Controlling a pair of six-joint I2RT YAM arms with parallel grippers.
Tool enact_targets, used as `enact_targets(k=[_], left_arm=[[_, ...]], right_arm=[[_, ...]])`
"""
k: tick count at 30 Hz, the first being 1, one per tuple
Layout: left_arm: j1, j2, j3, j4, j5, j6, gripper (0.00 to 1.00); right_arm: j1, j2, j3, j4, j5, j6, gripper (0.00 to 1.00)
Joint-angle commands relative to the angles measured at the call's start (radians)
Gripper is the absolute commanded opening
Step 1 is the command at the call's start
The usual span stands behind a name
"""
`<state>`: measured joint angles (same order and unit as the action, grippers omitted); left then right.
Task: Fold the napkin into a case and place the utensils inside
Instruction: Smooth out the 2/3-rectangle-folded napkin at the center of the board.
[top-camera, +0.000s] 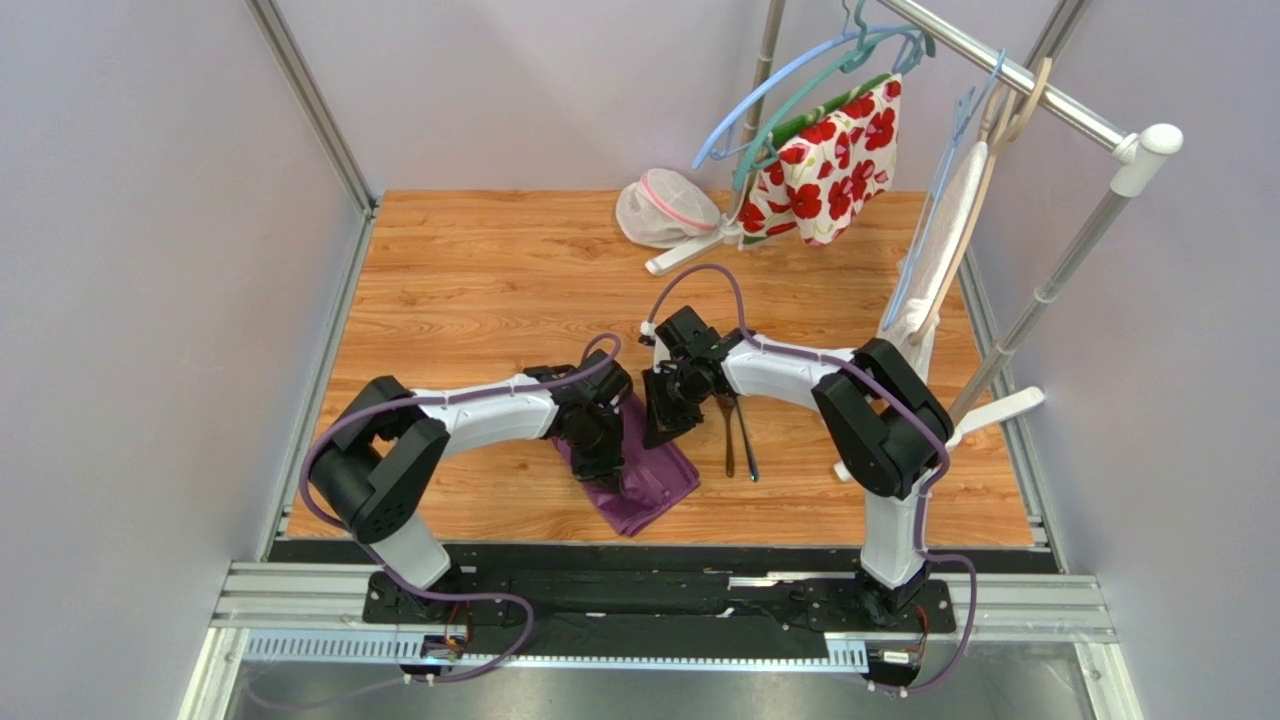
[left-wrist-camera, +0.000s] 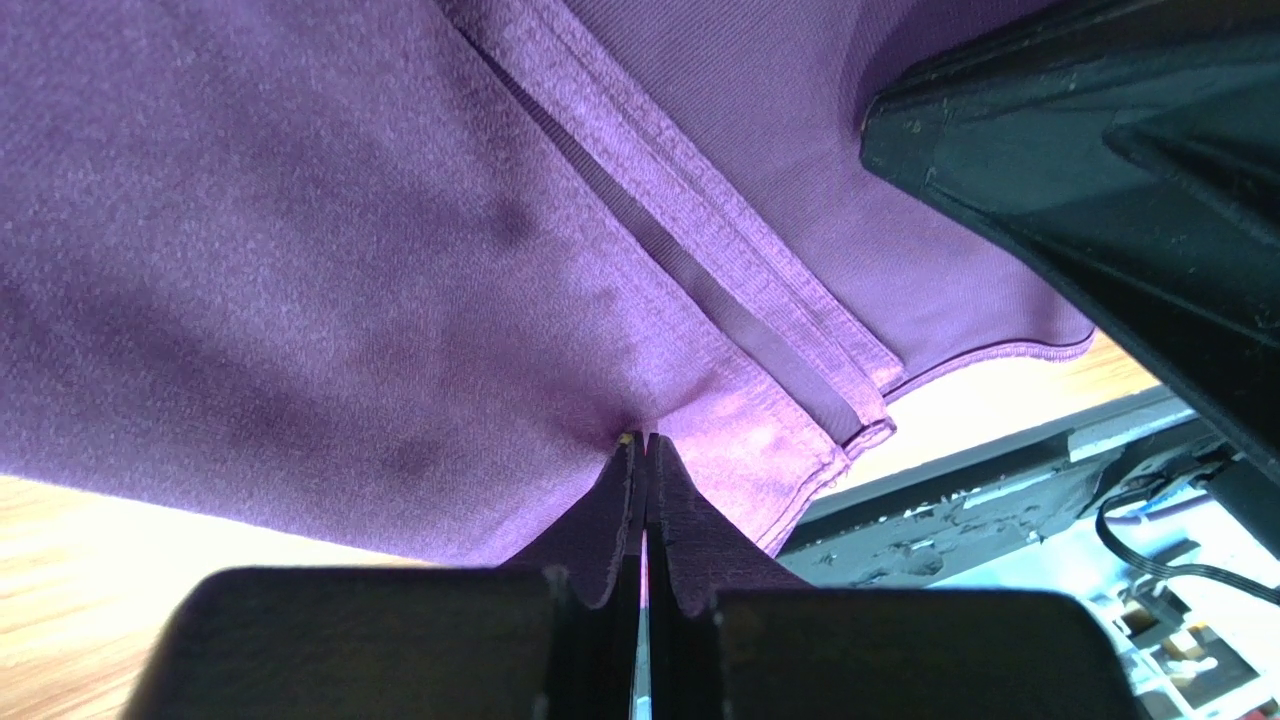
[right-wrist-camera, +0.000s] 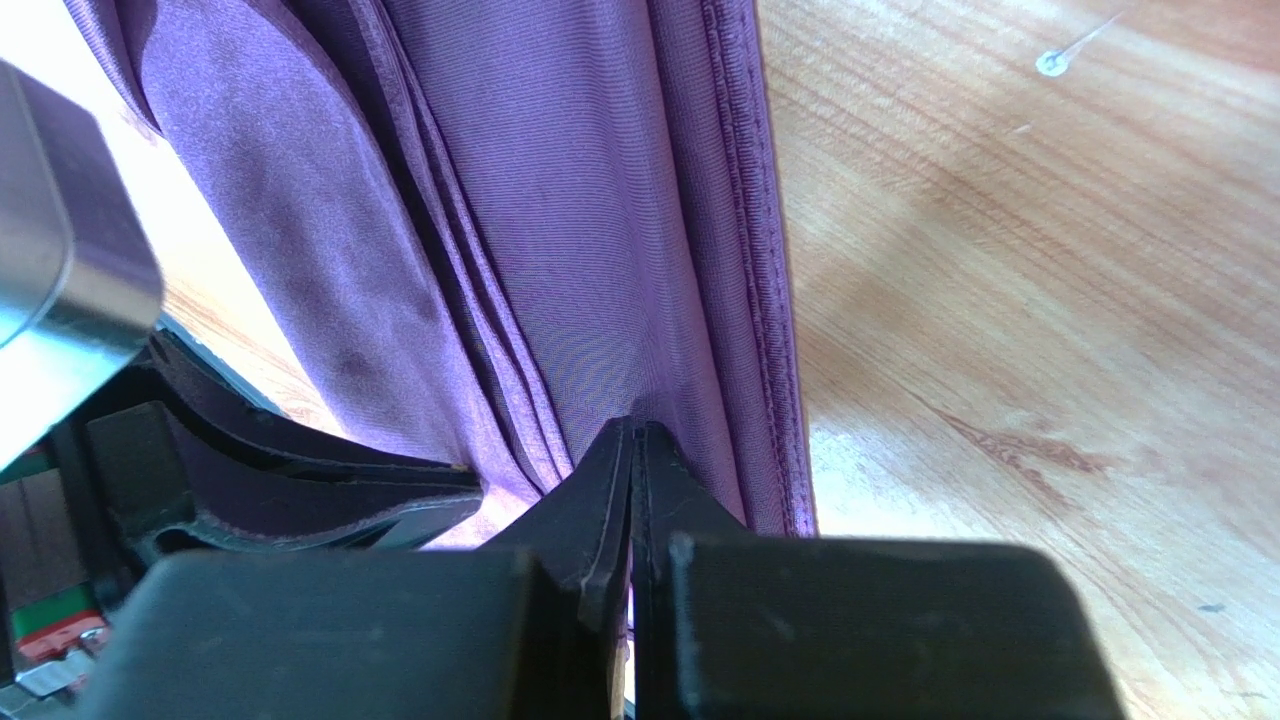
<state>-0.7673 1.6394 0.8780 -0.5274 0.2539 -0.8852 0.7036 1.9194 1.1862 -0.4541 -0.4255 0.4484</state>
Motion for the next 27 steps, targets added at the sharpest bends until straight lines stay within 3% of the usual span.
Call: enact_targets(k=[1, 6, 12, 20, 27], left_arm=[[-0.009, -0.043, 0.050, -0.042, -0.024, -0.001, 0.00], [-0.012, -0.062, 0.081, -0.056, -0.007, -0.006, 0.00], [-0.041, -0.084, 0.073, -0.051, 0.010, -0.004, 0.07], [-0.110, -0.075, 0.075, 0.004, 0.013, -0.061, 0.05], [-0.144, -0.013, 0.119, 0.009, -0.024, -0.075, 0.19]], right_arm=[[0.005, 0.030, 0.009, 0.008, 0.011, 0.001, 0.00], [0.013, 0.003, 0.019, -0.020, 0.027, -0.004, 0.00], [0.014, -0.094, 0.066, -0.107, 0.048, -0.036, 0.00], [0.034, -0.198, -0.049, -0.061, -0.030, 0.007, 0.00], [0.059, -0.215, -0.175, 0.041, -0.081, 0.050, 0.00]])
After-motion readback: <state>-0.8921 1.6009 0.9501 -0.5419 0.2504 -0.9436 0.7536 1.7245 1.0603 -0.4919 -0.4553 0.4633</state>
